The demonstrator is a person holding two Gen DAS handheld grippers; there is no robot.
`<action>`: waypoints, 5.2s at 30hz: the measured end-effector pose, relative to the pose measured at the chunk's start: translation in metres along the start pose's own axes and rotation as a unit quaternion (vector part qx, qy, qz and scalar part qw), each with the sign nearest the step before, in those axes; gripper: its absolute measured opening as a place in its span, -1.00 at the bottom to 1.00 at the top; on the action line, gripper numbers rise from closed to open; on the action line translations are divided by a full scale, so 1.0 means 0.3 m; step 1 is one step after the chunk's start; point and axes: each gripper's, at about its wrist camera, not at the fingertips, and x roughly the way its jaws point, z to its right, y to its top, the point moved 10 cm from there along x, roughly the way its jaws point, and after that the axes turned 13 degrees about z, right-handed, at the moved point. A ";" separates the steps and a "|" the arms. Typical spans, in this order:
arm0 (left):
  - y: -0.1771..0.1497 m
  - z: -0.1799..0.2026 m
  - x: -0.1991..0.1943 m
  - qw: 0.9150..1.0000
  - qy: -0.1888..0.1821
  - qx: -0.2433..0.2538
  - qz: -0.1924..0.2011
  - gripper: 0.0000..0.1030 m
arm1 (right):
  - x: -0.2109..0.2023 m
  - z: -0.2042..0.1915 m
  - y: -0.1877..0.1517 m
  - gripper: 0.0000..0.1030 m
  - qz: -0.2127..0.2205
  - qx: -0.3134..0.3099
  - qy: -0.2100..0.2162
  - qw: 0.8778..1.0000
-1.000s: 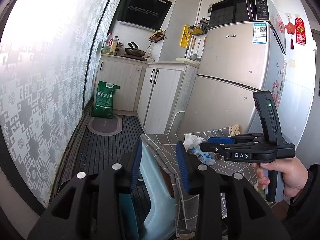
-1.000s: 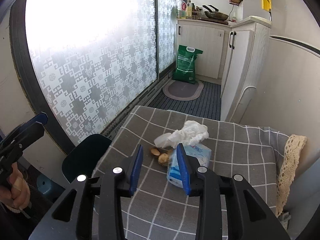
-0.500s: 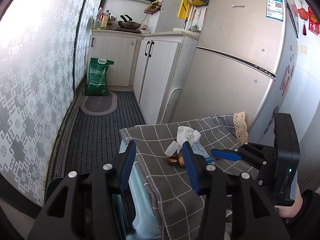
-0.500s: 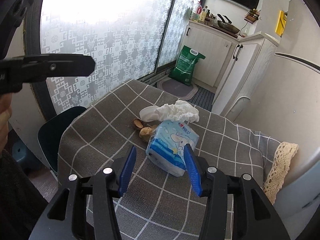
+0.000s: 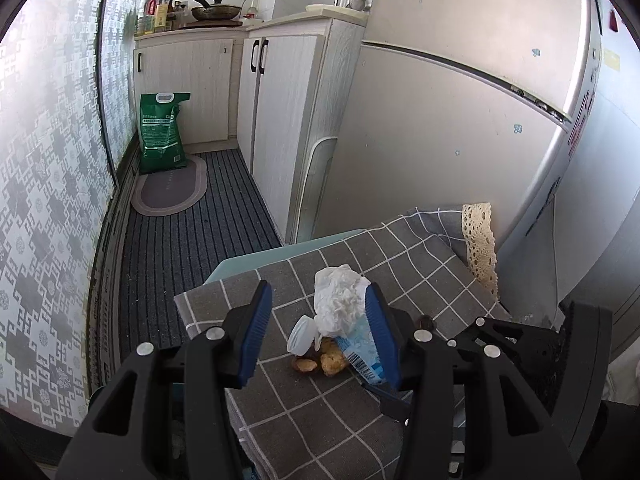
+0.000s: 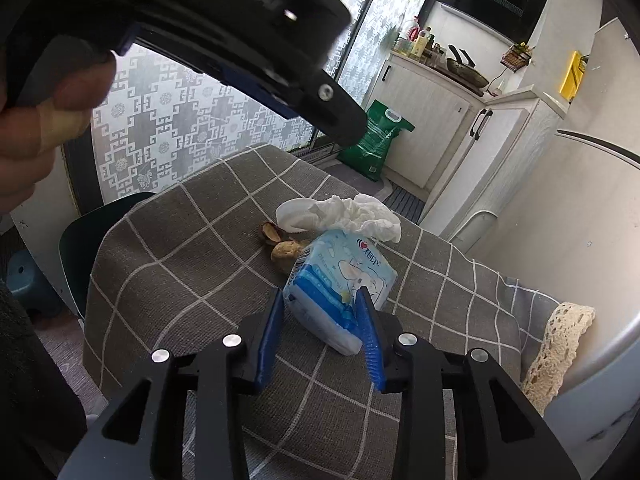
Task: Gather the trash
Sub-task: 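Grasp the white crumpled tissue with the left tool while the right tool grasps the blue wipes pack, then carry the tissue and wipes pack over the teal bin with both tools, then open the left tool over the bin to drop the tissue, then lower the blue wipes pack into the bin and open the right tool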
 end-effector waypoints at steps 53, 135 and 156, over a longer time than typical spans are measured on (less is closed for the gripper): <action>0.047 -0.045 -0.130 0.992 0.015 -0.074 0.106 -0.74 | -0.139 0.187 0.088 -0.80 0.047 0.231 0.045 0.971; -0.907 -0.807 -0.287 0.969 0.157 -0.105 -0.159 -0.23 | 0.415 -0.805 0.051 -0.79 -0.250 0.077 0.180 0.948; -0.622 -0.799 -0.459 0.979 0.174 -0.099 0.033 -0.39 | 0.464 -0.860 -0.048 -0.79 -0.304 0.081 0.198 0.928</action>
